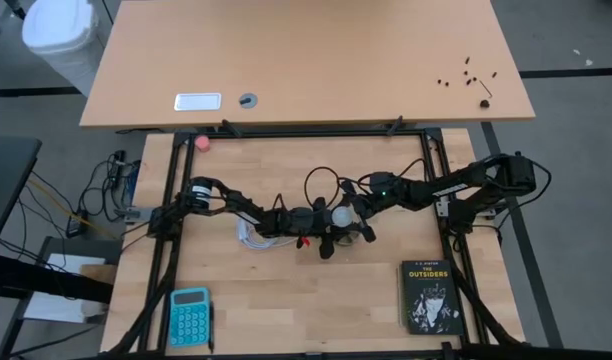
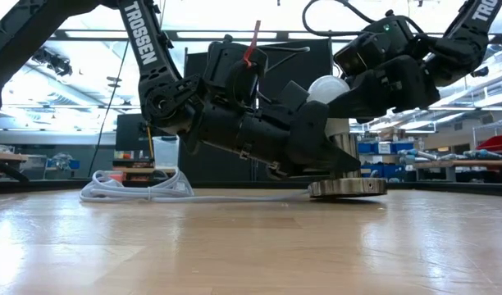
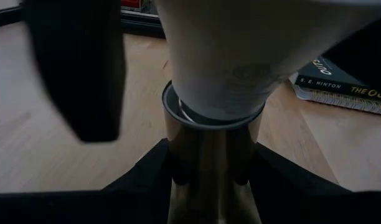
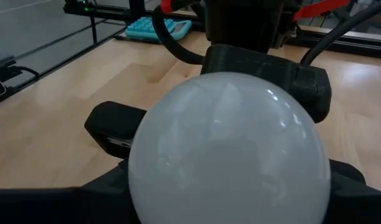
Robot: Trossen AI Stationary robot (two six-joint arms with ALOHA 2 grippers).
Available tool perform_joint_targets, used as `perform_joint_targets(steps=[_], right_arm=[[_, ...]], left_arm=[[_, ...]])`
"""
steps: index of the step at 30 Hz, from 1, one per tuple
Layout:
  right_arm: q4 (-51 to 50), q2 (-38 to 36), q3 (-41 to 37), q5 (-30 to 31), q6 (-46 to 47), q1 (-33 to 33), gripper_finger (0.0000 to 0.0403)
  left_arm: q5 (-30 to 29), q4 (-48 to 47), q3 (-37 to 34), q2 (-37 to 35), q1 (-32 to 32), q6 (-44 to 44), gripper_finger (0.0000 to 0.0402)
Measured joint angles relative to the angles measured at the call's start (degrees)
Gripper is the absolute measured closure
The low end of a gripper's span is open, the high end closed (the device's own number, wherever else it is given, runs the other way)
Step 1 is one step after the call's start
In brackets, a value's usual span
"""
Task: Screw lightbulb
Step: Insert the white lightbulb into the silver lamp
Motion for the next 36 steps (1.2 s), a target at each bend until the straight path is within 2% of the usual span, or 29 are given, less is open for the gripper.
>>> perform_joint_targets(steps=[3,9,17,27,32,36], right_arm=[[-0.09,0.00,-0.02,-0.07,0.01,0.00,0.0158],[-0.09,0.00,-0.02,-0.07,1.14,0.00,0.0150],[-0.08,0.00,-0.02,-0.07,1.75,0.00,0.0185],[-1.38,-0.02,-0.08,-0.04,3.86,0.04,0.0189],[2.26,-0.03,-1.42,1.62,6.04,0.05,0.0194],[7.67,-0.04,-3.96,5.65,7.89,1.07,0.0198]], left_arm=[[-0.02,-0.02,0.00,0.00,0.00,0.00,0.0231],[-0.02,-0.06,0.00,0.00,0.00,-0.01,0.0231],[-0.02,-0.06,0.00,0.00,0.00,-0.05,0.0231],[-0.10,0.45,-0.02,0.07,0.00,-0.09,0.0231],[-3.27,1.41,-0.13,0.17,-0.38,0.86,0.0231],[-6.29,5.10,-0.15,0.22,-1.18,3.11,0.0231]])
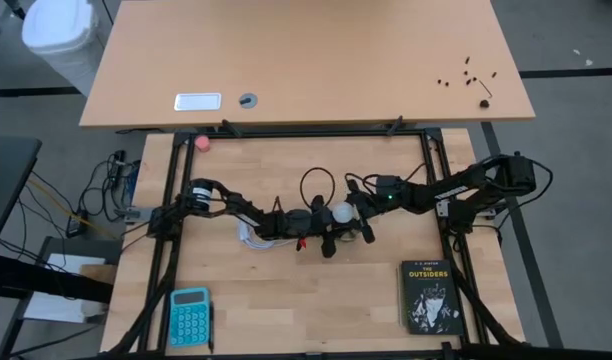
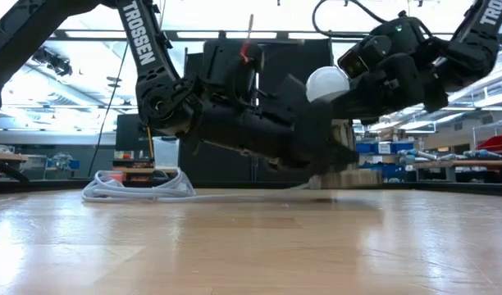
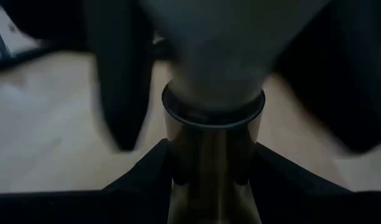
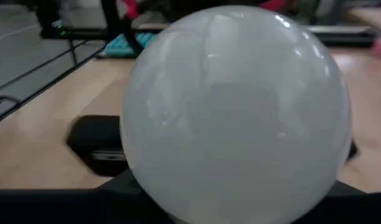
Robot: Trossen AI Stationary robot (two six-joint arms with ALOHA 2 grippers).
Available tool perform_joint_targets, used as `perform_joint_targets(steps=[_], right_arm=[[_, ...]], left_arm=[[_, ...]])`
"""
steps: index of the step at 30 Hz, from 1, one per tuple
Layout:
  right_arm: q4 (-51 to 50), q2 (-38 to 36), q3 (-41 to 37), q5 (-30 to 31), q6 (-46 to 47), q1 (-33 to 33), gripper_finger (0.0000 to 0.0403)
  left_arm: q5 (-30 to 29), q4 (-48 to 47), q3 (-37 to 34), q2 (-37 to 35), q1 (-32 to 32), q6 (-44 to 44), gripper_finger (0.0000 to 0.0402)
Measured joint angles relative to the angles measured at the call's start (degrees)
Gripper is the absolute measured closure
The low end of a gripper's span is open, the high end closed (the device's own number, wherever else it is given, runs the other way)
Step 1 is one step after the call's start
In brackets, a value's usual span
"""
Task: Screw lightbulb
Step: Insert the white lightbulb into the silver lamp
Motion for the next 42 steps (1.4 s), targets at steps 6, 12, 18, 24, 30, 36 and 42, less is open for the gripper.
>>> perform_joint_targets(steps=[6,12,18,24,30,36,42], right_arm=[[3.60,-0.04,-1.42,6.01,0.70,2.35,0.0199],[4.27,-0.02,-1.44,10.91,1.08,4.91,0.0204],[4.31,-0.02,-1.44,20.15,1.37,8.60,0.0209],[4.19,-0.02,-1.44,27.66,2.50,12.23,0.0208],[0.36,-0.39,-1.44,29.79,5.13,12.49,0.0183],[-1.37,-0.62,-1.44,29.69,6.01,12.35,0.0129],[-3.99,-3.71,-1.44,31.82,7.16,12.38,0.0086]], left_arm=[[-1.08,2.94,0.00,0.00,-0.48,2.01,0.0231],[-4.00,4.38,0.02,-0.02,-0.93,2.68,0.0231],[-5.32,4.32,0.02,-0.02,-1.18,2.43,0.0231],[-5.27,4.07,0.12,-0.04,-1.27,-0.01,0.0231],[-5.64,2.51,0.13,-0.04,-1.15,-1.08,0.0231],[-6.62,-0.30,0.13,-0.07,-1.11,-1.70,0.0231],[-6.68,-2.30,0.13,-0.07,-1.07,-1.73,0.0231]])
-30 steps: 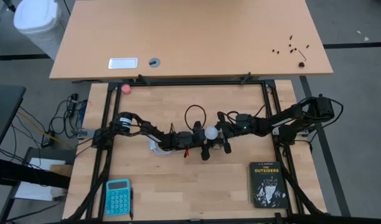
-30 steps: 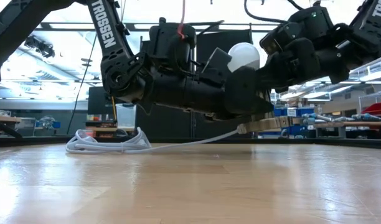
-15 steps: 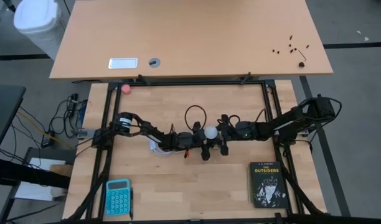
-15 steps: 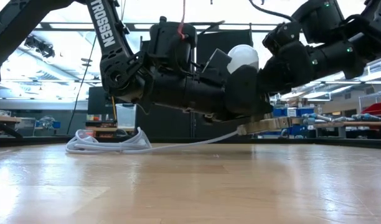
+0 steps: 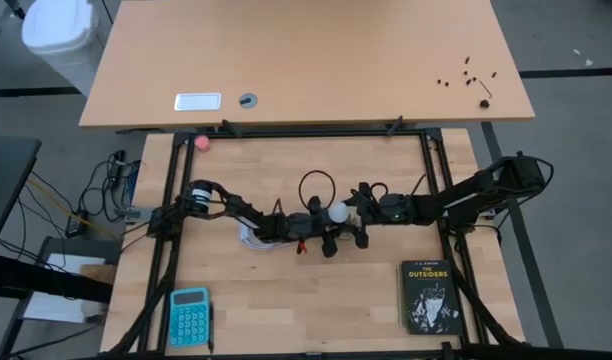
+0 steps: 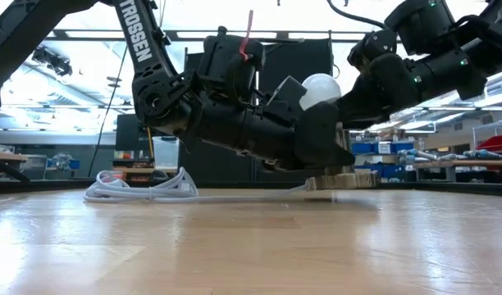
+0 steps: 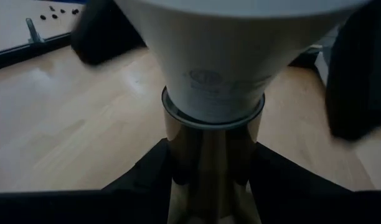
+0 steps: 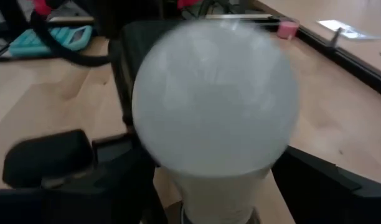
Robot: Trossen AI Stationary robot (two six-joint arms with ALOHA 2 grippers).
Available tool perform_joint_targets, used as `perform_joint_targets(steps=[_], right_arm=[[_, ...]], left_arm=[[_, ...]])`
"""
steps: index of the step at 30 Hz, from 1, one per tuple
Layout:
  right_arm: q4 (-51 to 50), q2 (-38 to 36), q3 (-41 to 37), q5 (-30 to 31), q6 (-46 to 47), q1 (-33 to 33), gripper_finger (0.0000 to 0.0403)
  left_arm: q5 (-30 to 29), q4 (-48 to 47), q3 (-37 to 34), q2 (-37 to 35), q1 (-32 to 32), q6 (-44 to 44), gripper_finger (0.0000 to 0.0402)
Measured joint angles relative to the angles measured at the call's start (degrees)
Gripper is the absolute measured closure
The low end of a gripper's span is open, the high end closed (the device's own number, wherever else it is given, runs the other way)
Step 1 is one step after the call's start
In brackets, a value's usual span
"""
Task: Screw lightbulb
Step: Insert the white lightbulb into the silver lamp
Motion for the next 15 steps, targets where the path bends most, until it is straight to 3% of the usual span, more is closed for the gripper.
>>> perform_joint_targets(steps=[10,15], right_arm=[[-1.95,-0.99,0.00,2.88,3.36,1.95,0.0080],[-0.75,-0.99,0.00,5.35,1.29,3.54,0.0082]], left_arm=[[0.34,-0.77,0.00,-0.02,0.00,-0.37,0.0231],[3.58,-1.01,0.00,-0.02,0.00,-0.31,0.0231]])
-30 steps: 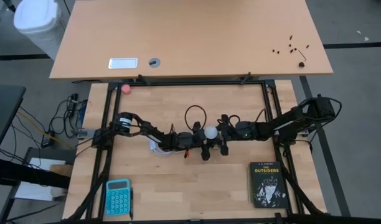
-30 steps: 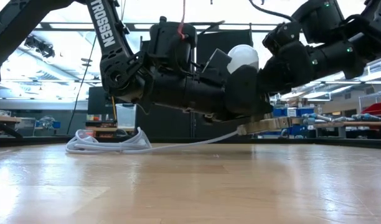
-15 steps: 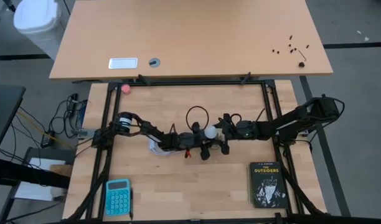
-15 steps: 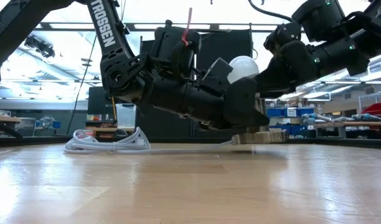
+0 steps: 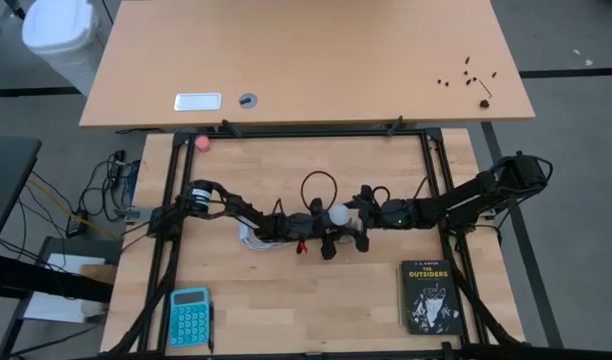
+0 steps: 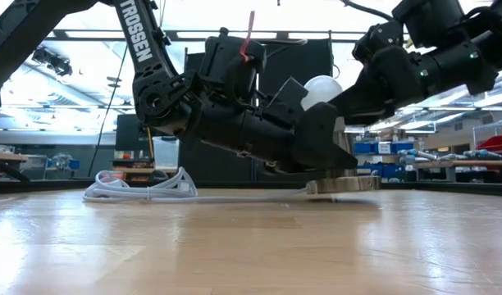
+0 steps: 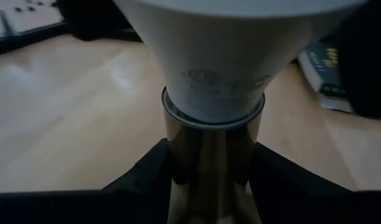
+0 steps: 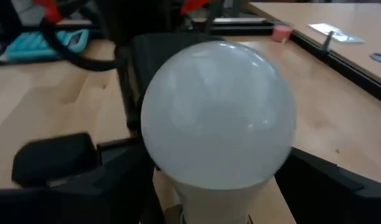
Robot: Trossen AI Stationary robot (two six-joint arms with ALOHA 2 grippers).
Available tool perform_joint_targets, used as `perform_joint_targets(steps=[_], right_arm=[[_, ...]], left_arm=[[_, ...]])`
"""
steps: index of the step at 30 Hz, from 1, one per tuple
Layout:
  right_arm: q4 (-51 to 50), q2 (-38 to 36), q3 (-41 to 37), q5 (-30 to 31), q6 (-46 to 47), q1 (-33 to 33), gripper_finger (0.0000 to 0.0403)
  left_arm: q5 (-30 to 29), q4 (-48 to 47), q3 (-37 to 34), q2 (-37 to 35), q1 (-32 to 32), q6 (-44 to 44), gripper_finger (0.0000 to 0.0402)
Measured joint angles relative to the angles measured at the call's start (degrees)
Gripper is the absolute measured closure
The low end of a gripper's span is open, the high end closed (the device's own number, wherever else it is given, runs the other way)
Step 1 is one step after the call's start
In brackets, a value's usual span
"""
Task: Screw lightbulb
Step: Insert the white lightbulb into the silver lamp
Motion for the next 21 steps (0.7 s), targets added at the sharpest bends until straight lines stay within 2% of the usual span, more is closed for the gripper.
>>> perform_joint_targets(steps=[10,21], right_arm=[[1.31,0.00,0.00,-10.60,-1.83,0.63,0.0082],[1.64,0.00,0.00,-10.37,-1.51,4.01,0.0083]], left_arm=[[10.00,-1.42,0.00,-0.04,-0.02,3.41,0.0231],[17.96,-1.61,0.00,-0.04,-0.01,6.21,0.0231]])
